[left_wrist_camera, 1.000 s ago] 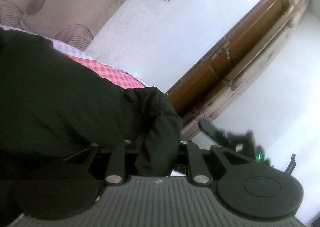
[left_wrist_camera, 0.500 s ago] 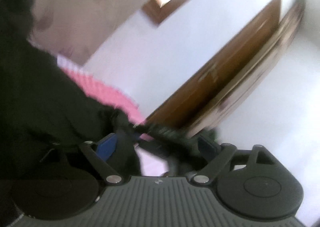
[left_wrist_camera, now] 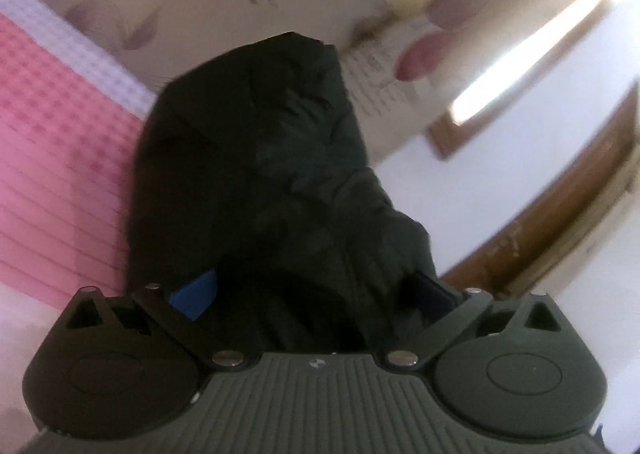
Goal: Fold large clothes
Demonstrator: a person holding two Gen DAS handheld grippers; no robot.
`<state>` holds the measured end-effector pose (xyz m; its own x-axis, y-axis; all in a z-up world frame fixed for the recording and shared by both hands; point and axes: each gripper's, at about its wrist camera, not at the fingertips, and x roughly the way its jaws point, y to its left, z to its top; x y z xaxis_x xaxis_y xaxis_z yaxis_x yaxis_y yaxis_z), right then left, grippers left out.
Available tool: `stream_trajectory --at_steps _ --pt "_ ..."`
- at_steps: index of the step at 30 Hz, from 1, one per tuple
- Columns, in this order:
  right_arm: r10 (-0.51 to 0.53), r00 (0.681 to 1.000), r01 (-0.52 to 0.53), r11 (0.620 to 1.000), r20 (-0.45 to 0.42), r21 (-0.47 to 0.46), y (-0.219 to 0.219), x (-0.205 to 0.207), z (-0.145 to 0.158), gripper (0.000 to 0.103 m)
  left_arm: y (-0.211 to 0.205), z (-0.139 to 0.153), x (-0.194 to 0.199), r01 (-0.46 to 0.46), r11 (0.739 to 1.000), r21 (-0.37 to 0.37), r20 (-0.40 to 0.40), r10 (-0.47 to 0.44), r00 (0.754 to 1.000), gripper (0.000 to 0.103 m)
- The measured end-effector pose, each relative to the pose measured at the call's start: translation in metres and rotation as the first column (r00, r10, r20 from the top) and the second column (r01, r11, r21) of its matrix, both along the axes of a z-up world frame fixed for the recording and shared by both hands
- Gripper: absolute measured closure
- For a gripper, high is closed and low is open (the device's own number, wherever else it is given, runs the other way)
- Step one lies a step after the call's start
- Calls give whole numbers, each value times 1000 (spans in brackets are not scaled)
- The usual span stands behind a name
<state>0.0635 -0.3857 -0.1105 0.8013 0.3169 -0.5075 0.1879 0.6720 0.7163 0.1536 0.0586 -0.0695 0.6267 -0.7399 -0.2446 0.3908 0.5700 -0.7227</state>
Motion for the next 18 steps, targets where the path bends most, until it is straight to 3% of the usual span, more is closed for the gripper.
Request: stream_trajectory --at_steps 2,4,6,7,11,14,16,17,18 --pt "-26 999 28 994 25 -101 -1 0 27 62 -14 -2 -8 57 998 34 36 -59 998 2" --pt "-7 997 23 979 78 -204 7 5 60 16 -30 -3 -15 86 992 92 83 -94 992 1" --pt "99 987 -72 975 124 -211 25 23 90 3 -41 -4 -17 98 986 134 114 -113 987 1" --pt "154 981 -128 970 117 -209 37 35 99 2 -41 -5 -18 99 986 137 117 -115 986 1" --pt "338 941 -327 917 7 -230 104 102 110 1 -35 -13 -13 99 992 80 89 -106 990 1" --pt "421 897 -442 857 -133 -265 155 151 92 1 -33 -16 -16 98 993 72 90 -105 990 1" --pt "445 874 -484 839 -197 -250 181 175 74 3 -34 -17 -16 94 993 69 95 -100 990 1" --pt "469 859 -509 824 -206 -248 193 182 67 10 -33 -17 -18 88 994 65 95 -94 991 1" --pt "497 841 -539 798 -213 -269 206 187 64 58 -29 -20 -23 72 996 60 90 -77 993 1"
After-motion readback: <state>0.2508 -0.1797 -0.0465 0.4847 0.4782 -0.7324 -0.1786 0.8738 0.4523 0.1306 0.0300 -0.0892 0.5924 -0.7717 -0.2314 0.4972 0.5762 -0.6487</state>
